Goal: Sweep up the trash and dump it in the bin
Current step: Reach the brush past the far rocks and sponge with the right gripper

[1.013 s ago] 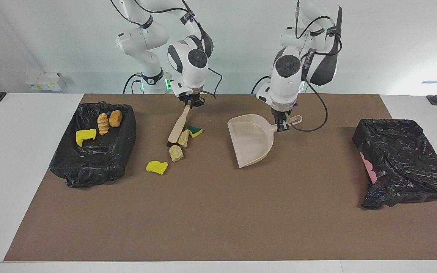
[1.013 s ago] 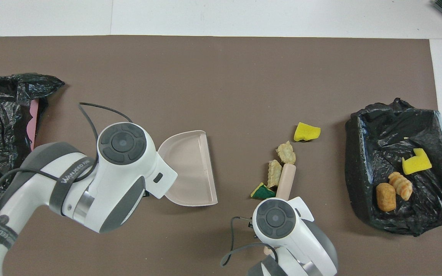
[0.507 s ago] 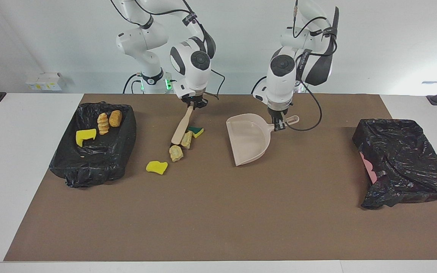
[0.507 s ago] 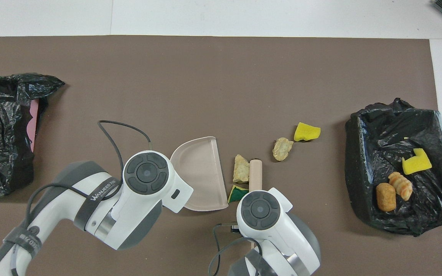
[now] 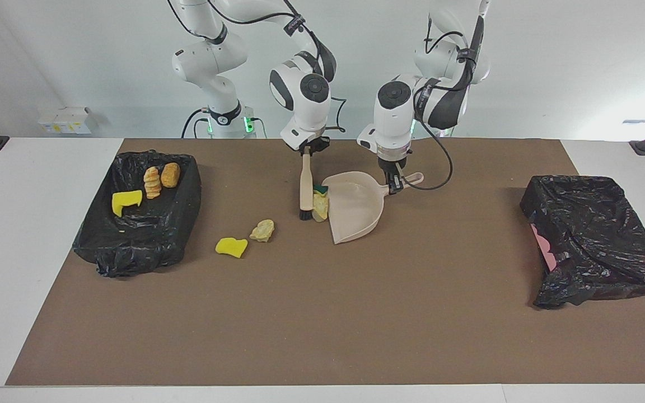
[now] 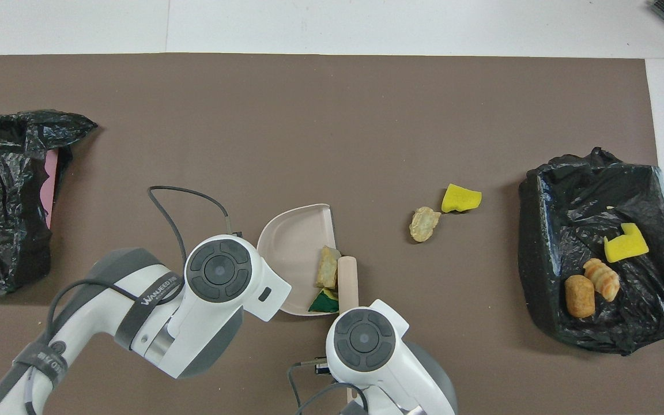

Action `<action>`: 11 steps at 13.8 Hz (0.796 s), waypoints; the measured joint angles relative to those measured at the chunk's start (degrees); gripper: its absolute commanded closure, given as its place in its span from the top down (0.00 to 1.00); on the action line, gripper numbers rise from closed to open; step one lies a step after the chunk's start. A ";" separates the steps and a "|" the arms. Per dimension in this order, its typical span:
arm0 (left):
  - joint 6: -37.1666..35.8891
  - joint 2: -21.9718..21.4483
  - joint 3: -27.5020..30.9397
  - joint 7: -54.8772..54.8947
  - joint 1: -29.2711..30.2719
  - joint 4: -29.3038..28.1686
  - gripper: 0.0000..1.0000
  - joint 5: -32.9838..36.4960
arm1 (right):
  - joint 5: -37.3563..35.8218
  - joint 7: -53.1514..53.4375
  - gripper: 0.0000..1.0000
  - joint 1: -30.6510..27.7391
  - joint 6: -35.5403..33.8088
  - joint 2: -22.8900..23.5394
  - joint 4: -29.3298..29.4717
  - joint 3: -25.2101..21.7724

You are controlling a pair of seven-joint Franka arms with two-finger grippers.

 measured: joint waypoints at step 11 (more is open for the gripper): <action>5.00 0.28 0.35 -0.51 4.42 -0.79 0.00 -0.68 | -16.15 -7.25 0.00 -11.21 -2.56 1.29 7.67 -0.74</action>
